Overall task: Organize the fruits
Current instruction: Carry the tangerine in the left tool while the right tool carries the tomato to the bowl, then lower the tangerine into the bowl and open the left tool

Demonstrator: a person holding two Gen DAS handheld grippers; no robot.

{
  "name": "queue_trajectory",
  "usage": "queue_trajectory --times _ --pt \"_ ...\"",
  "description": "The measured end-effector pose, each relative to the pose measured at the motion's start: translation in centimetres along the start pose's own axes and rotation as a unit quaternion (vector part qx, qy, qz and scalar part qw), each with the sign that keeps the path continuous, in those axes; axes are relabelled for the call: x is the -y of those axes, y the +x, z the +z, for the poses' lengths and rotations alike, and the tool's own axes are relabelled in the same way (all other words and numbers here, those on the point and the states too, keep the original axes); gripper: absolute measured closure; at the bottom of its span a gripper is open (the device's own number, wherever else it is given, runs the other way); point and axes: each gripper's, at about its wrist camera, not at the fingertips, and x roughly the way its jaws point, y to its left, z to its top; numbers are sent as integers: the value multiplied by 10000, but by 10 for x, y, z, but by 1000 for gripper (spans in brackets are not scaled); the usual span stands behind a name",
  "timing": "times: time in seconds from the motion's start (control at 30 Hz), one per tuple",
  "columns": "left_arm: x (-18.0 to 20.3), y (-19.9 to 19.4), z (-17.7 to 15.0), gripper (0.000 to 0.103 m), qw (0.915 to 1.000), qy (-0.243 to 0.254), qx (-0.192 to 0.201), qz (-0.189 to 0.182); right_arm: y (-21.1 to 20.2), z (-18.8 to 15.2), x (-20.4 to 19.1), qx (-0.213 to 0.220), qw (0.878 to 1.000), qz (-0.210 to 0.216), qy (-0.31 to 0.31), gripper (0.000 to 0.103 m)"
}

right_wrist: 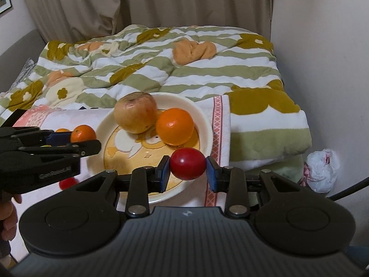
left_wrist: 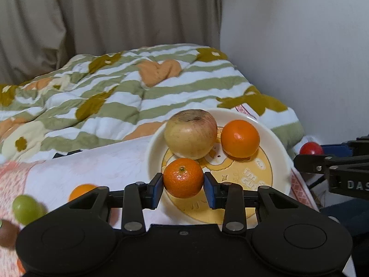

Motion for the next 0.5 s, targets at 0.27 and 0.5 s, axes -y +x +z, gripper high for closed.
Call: queue_trajectory --times 0.27,0.5 --pt "5 32 4 62 9986 385 -286 -202 11 4 8 -27 9995 -174 245 55" --pt "9 20 4 17 9980 609 -36 -141 6 5 12 31 9988 -308 375 55"
